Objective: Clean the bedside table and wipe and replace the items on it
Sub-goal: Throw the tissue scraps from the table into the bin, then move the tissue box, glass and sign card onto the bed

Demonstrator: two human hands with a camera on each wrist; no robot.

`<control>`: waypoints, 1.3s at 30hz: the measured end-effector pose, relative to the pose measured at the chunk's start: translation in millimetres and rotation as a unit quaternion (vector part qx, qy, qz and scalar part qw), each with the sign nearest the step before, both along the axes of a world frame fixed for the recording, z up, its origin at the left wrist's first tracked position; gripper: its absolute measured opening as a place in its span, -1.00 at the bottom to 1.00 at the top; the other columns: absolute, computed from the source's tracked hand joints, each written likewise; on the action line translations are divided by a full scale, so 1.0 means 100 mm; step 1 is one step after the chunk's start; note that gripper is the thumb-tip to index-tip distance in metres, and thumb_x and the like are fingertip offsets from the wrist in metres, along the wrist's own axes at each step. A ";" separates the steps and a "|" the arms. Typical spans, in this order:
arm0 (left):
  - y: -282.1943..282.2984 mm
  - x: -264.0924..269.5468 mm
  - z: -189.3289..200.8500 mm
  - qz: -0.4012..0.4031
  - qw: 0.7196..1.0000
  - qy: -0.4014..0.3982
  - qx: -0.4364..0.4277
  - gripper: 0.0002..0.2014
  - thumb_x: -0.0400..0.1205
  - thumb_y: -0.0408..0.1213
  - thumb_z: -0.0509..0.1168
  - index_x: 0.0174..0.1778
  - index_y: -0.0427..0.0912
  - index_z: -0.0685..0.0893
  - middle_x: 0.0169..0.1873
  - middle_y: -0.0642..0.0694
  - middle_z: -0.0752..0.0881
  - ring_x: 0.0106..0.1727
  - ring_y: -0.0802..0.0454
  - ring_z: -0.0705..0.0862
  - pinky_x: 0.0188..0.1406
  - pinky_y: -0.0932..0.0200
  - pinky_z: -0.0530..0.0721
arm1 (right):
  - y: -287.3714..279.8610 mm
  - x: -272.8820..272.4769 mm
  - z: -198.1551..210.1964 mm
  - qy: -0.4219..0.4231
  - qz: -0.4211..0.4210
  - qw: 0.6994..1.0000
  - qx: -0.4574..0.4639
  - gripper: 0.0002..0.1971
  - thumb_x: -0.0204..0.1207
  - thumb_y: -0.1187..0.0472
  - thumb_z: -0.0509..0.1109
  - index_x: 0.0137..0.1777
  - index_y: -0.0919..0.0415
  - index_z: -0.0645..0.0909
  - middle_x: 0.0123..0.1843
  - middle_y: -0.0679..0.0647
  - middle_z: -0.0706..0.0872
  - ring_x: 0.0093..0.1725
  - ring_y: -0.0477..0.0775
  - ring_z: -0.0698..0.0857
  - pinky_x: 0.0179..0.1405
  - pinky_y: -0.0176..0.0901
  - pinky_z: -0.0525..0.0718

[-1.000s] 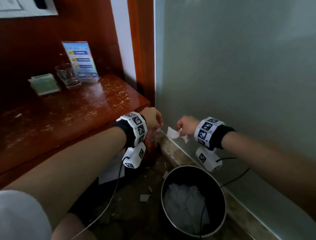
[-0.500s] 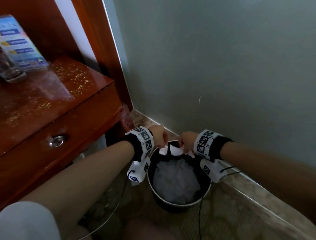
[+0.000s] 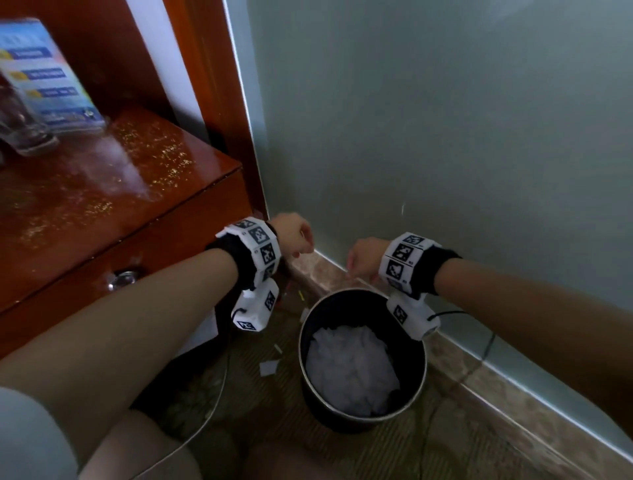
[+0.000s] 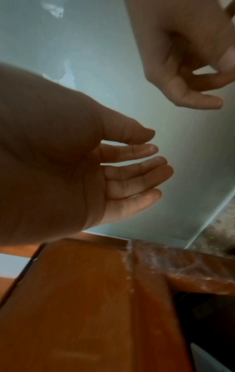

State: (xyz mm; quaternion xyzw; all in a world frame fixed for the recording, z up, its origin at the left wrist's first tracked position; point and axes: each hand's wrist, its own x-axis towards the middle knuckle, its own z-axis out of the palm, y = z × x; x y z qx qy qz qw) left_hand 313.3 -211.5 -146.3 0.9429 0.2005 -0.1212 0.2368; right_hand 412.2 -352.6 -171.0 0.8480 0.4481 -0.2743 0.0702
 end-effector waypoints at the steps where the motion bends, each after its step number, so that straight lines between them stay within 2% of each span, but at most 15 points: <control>1: 0.11 -0.04 0.13 0.012 1.000 -0.021 0.011 -0.78 0.57 -0.25 0.37 0.10 -0.21 0.75 0.08 -0.13 0.77 0.12 -0.06 0.72 -0.05 0.27 0.52 | 0.12 0.00 0.11 -0.003 0.007 1.000 0.011 -0.66 0.56 0.08 0.37 0.18 0.33 0.69 -0.04 0.18 0.73 -0.34 0.01 0.67 -0.09 -0.09 0.69; 3: 0.34 -0.14 0.38 0.036 0.997 -0.052 0.033 -0.78 0.57 -0.23 0.37 0.09 -0.20 0.75 0.07 -0.13 0.76 0.10 -0.06 0.71 -0.04 0.27 0.52 | 0.34 -0.02 0.34 -0.004 0.016 0.999 0.044 -0.67 0.56 0.10 0.38 0.18 0.33 0.69 -0.12 0.16 0.69 -0.28 0.04 0.61 -0.13 -0.19 0.66; 6: 0.72 -0.34 0.75 0.095 0.991 -0.092 0.027 -0.79 0.57 -0.28 0.38 0.06 -0.29 0.74 -0.07 -0.20 0.77 -0.16 -0.07 0.71 -0.16 0.22 0.61 | 0.73 -0.07 0.67 0.021 0.024 0.995 0.092 -0.72 0.56 0.12 0.38 0.12 0.32 0.71 -0.25 0.10 0.68 -0.47 -0.03 0.57 -0.61 -0.43 0.53; 8: 1.00 -0.55 1.00 0.135 0.984 -0.115 0.033 -0.80 0.57 -0.30 0.37 0.04 -0.33 0.74 -0.14 -0.20 0.77 -0.24 -0.03 0.72 -0.24 0.22 0.62 | 1.05 -0.12 0.86 0.045 0.022 0.990 0.130 -0.74 0.56 0.11 0.38 0.07 0.31 0.70 -0.26 0.11 0.71 -0.45 -0.01 0.62 -0.77 -0.49 0.45; 12: 1.52 -1.06 1.36 0.217 0.962 -0.143 0.081 -0.82 0.57 -0.27 0.38 -0.02 -0.30 0.74 -0.29 -0.18 0.74 -0.36 0.23 0.74 -0.17 0.24 0.59 | 1.71 -0.36 1.17 0.088 0.031 0.972 0.215 -0.74 0.56 0.10 0.39 0.14 0.24 0.61 -0.29 0.05 0.70 -0.42 0.01 0.67 -0.67 -0.39 0.52; 17: 2.04 -1.84 1.48 0.340 0.922 -0.140 0.117 -0.78 0.60 -0.25 0.35 0.00 -0.33 0.76 -0.05 -0.31 0.78 0.01 -0.20 0.74 0.08 0.04 0.64 | 2.50 -0.86 1.42 0.126 0.058 0.950 0.280 -0.61 0.53 0.10 0.41 0.30 0.20 0.50 -0.22 0.06 0.69 -0.25 0.13 0.73 -0.34 -0.13 0.68; 21: 2.40 -2.44 1.44 0.433 0.880 -0.126 0.146 -0.78 0.58 -0.25 0.36 0.06 -0.28 0.74 0.04 -0.29 0.76 0.10 -0.22 0.70 0.03 0.05 0.63 | 3.09 -1.34 1.49 0.115 0.098 0.935 0.322 -0.46 0.49 0.05 0.44 0.42 0.19 0.42 0.04 0.10 0.64 0.01 0.16 0.70 -0.03 -0.01 0.68; 22: 2.48 -2.54 1.43 0.449 0.873 -0.123 0.146 -0.77 0.58 -0.25 0.36 0.10 -0.27 0.71 0.08 -0.28 0.73 0.12 -0.22 0.68 0.00 0.05 0.61 | 3.20 -1.42 1.50 0.110 0.108 0.932 0.328 -0.43 0.49 0.03 0.44 0.46 0.18 0.40 0.05 0.06 0.59 0.00 0.11 0.64 0.00 -0.03 0.65; 25: 2.70 -2.81 1.35 0.487 0.852 -0.120 0.151 -0.62 0.56 -0.26 0.37 0.30 -0.22 0.57 0.20 -0.25 0.65 0.18 -0.21 0.64 -0.05 0.06 0.58 | 3.53 -1.72 1.52 0.103 0.145 0.924 0.339 -0.35 0.50 0.02 0.43 0.54 0.12 0.29 0.11 0.01 0.54 -0.01 0.05 0.56 -0.16 -0.16 0.57; 27: 2.84 -2.94 1.31 0.499 0.844 -0.115 0.159 -0.53 0.55 -0.26 0.38 0.38 -0.19 0.50 0.26 -0.25 0.62 0.22 -0.20 0.62 -0.02 0.05 0.58 | 3.77 -1.90 1.55 0.103 0.171 0.920 0.336 -0.33 0.52 0.09 0.42 0.58 0.12 0.22 0.31 0.10 0.59 0.18 0.14 0.63 0.00 -0.18 0.56; 29: 2.86 -2.88 1.26 0.484 0.853 -0.122 0.153 -0.51 0.56 -0.25 0.37 0.42 -0.18 0.47 0.30 -0.24 0.60 0.25 -0.19 0.62 0.09 0.01 0.61 | 3.82 -1.91 1.56 0.089 0.172 0.923 0.332 -0.28 0.54 0.17 0.41 0.63 0.13 0.11 0.45 0.17 0.52 0.31 0.23 0.60 -0.04 -0.23 0.49; 32: 2.90 -2.88 1.24 0.474 0.858 -0.133 0.144 -0.46 0.59 -0.21 0.34 0.49 -0.13 0.36 0.25 -0.21 0.64 0.20 -0.19 0.65 0.12 -0.02 0.65 | 4.06 -1.95 1.58 0.046 0.172 0.937 0.301 -0.17 0.53 0.14 0.42 0.67 0.07 -0.03 0.52 0.23 0.43 0.27 0.32 0.61 -0.09 -0.11 0.52; 35: 2.93 -2.86 1.22 0.474 0.865 -0.103 0.127 -0.32 0.60 -0.18 0.32 0.60 -0.06 0.17 0.12 -0.16 0.64 0.03 -0.15 0.65 -0.04 0.01 0.63 | 4.20 -1.97 1.56 0.023 0.167 0.947 0.274 -0.20 0.51 0.11 0.44 0.64 0.13 0.06 0.42 0.27 0.51 0.26 0.33 0.60 0.08 0.02 0.60; 37: 2.98 -2.81 1.20 0.470 0.873 -0.059 0.118 -0.26 0.61 -0.22 0.32 0.64 -0.04 0.08 0.18 -0.25 0.65 -0.06 -0.10 0.59 -0.08 0.04 0.59 | 4.26 -1.94 1.53 0.004 0.175 0.948 0.265 -0.36 0.51 0.12 0.44 0.51 0.20 0.23 0.22 0.23 0.60 0.11 0.27 0.63 -0.06 -0.03 0.54; 39: 3.02 -2.76 1.18 0.473 0.873 -0.025 0.118 -0.26 0.61 -0.24 0.33 0.65 -0.05 0.08 0.25 -0.29 0.63 0.00 -0.13 0.62 -0.01 0.06 0.61 | 4.26 -1.91 1.51 -0.017 0.184 0.944 0.275 -0.52 0.50 0.12 0.44 0.32 0.26 0.36 0.05 0.23 0.61 -0.06 0.20 0.59 -0.16 -0.08 0.46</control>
